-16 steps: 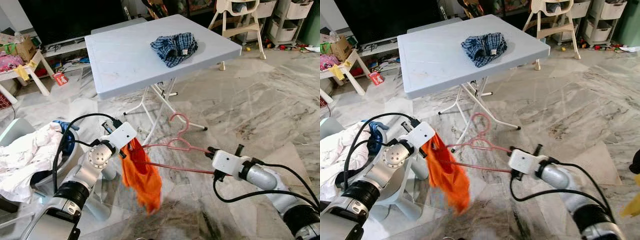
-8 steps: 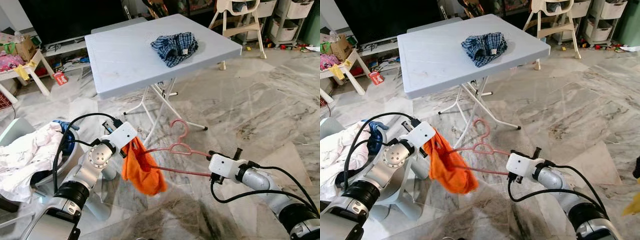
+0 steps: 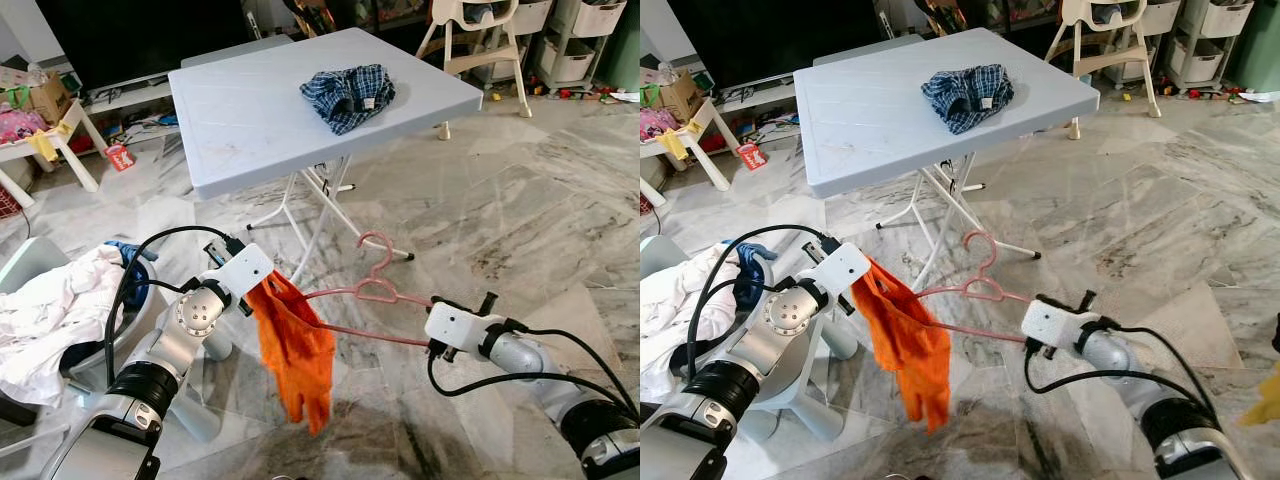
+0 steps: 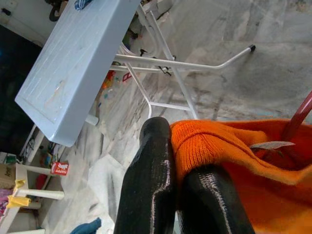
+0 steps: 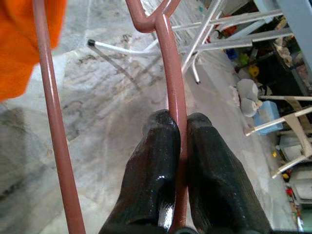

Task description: Hang hanger

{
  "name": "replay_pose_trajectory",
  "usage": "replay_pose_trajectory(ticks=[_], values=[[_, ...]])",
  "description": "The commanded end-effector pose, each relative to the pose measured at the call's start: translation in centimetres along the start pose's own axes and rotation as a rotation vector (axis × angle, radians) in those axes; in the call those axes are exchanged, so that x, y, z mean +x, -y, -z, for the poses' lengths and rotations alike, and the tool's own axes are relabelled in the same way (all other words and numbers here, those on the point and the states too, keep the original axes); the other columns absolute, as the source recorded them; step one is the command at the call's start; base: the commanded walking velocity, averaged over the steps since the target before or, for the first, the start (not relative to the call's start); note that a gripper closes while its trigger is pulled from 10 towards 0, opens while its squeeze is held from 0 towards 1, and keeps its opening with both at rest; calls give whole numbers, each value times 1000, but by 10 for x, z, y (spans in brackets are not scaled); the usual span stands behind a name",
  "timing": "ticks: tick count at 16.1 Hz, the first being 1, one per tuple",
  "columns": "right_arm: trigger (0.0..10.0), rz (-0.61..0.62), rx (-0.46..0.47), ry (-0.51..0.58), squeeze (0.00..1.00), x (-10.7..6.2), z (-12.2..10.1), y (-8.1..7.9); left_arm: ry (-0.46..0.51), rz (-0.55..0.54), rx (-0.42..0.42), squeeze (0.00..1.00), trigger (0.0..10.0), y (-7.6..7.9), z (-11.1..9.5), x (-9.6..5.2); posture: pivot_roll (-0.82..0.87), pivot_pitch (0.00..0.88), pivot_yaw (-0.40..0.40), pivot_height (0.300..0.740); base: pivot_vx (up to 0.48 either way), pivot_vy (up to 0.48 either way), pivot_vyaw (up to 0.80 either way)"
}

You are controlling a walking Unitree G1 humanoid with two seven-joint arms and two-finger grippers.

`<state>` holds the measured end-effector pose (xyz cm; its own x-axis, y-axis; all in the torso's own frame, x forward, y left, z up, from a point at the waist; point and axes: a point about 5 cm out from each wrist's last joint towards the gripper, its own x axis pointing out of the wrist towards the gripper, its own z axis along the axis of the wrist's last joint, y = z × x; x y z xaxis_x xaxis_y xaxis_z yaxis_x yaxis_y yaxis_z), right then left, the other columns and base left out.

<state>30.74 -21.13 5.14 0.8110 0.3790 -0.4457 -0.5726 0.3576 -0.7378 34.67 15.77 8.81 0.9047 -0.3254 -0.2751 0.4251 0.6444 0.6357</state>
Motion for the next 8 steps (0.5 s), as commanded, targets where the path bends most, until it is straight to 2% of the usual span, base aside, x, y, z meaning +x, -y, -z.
replay_pose_trajectory(ticks=[1, 8], values=[[10000, -18, -2, 40, 0, 5, -9, -3, 8, -26, -9, 0, 10000, -9, -1, -1, -100, 0, 162, 740, 0, 0, 0], [10000, -45, 16, 69, 0, 18, -24, -13, 13, -12, -9, 0, 10000, -6, -2, -1, -94, 0, 162, 740, 0, 0, 0]])
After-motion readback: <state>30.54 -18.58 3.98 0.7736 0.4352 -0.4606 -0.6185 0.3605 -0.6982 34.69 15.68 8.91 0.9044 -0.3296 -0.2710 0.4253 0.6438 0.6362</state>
